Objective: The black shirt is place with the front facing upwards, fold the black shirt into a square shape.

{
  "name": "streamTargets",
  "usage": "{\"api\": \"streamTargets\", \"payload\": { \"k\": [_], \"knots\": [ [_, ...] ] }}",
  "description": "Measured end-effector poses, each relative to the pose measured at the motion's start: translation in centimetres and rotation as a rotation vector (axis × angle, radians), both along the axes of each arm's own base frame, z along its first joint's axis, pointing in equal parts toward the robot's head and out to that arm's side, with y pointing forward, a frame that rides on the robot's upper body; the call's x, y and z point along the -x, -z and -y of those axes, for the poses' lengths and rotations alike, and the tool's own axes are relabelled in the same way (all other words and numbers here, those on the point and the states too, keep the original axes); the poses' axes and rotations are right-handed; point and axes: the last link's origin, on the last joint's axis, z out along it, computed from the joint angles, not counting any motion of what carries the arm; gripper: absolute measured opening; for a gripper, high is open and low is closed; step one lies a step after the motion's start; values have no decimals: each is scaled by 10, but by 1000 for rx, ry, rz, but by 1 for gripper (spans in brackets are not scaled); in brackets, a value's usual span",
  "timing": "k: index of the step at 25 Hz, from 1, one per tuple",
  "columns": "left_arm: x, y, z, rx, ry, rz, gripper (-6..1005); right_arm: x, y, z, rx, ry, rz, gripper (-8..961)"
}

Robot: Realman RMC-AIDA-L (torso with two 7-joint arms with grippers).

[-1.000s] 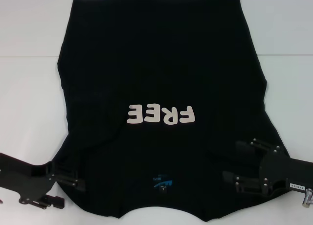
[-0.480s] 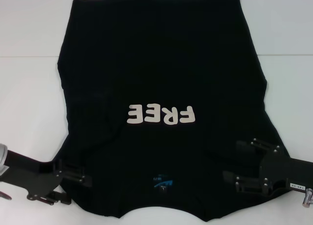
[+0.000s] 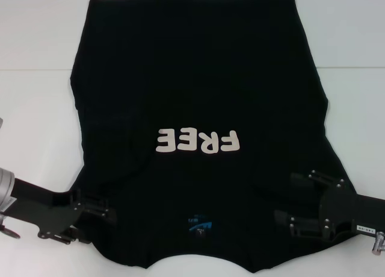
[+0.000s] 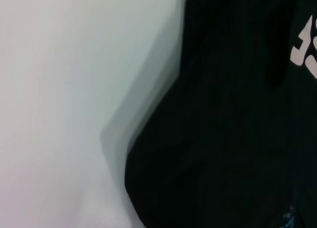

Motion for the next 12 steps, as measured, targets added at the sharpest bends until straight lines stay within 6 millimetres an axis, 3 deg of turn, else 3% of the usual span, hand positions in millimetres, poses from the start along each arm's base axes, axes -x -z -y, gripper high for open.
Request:
{"api": "streamTargets", "payload": {
  "k": [12],
  "knots": [
    [1, 2, -4, -32, 15, -2, 722, 2, 0, -2, 2, -2, -3, 926]
  ]
}}
